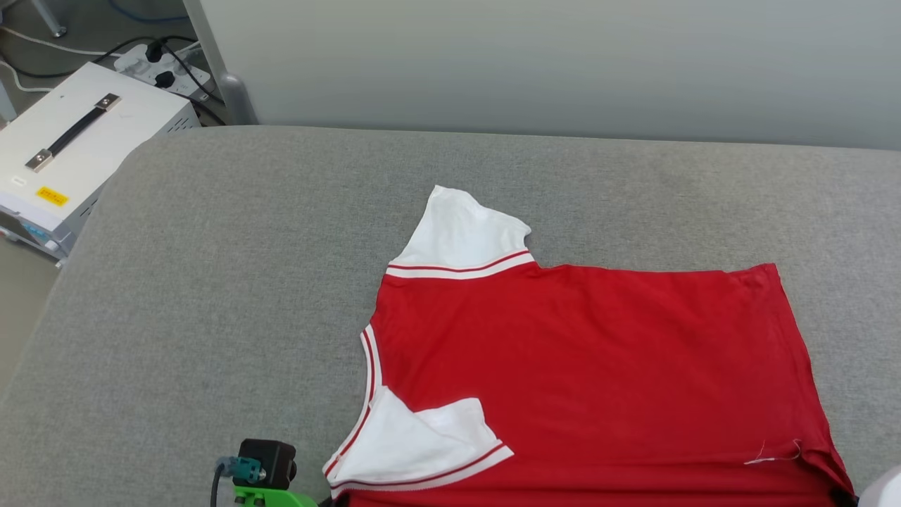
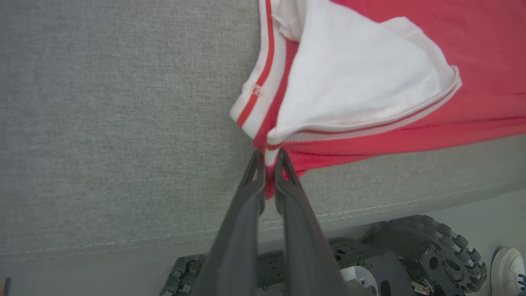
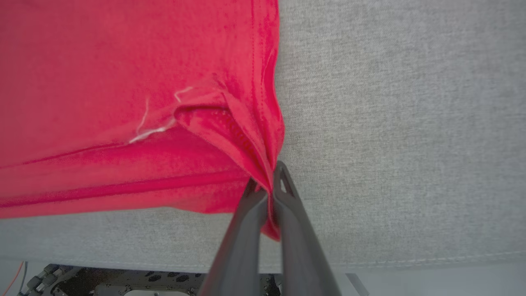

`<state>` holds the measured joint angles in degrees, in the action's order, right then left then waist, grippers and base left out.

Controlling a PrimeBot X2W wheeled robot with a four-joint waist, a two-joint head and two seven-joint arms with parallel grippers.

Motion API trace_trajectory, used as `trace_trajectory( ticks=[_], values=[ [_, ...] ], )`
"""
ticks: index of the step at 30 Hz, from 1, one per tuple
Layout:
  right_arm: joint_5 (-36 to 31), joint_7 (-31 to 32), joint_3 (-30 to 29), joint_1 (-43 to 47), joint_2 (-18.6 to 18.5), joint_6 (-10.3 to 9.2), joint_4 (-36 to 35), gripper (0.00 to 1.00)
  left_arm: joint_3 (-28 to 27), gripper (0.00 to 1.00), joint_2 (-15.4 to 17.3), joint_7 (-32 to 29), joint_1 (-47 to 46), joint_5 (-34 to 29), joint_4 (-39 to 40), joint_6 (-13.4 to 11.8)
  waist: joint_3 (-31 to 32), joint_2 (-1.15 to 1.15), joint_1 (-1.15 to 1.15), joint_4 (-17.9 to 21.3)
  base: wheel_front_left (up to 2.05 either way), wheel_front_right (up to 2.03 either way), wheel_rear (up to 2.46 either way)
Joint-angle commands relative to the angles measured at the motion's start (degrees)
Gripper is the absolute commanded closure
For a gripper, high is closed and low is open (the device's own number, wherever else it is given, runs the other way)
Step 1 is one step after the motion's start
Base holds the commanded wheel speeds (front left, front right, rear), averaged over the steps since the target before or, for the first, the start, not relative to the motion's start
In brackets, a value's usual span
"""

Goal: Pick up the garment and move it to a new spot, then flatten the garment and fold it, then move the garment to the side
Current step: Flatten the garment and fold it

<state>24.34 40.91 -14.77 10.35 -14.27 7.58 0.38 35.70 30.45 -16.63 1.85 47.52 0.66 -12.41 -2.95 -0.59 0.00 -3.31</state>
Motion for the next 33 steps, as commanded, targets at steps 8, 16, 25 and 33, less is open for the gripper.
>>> trace_trajectory(
  ticks=[8, 16, 25, 33],
  values=[
    [0.2, 0.2, -0.7, 2.7, 1.6, -0.09, -2.5, 0.00, 0.0, 0.00, -0.6, 2.1, 1.0, 0.0, -2.6, -0.7, 1.6, 0.59, 0.00, 1.3, 0.00, 0.00, 0.00],
    [-1.1, -8.6, 1.2, 0.1, 0.5, -0.09, -5.4, 0.00, -2.4, 0.00, -2.3, 11.8, -1.6, -2.4, -2.3, 0.9, 3.0, 0.59, 0.00, 1.8, 0.00, 0.00, 0.00],
    [-3.6, -23.8, 4.9, -3.0, -0.5, -0.09, -8.3, 0.00, -5.5, 0.00, -4.4, 29.6, -4.9, -8.7, -2.2, 4.6, 4.0, 0.59, 0.00, 2.4, 0.00, 0.00, 0.00],
    [-4.1, -32.3, 7.9, -3.7, 0.0, -0.09, -9.6, 0.00, -8.4, 0.00, -7.0, 31.5, -5.0, -11.4, -2.6, 6.8, 2.9, 0.59, 0.00, 3.7, 0.00, 0.00, 0.00]
  ],
)
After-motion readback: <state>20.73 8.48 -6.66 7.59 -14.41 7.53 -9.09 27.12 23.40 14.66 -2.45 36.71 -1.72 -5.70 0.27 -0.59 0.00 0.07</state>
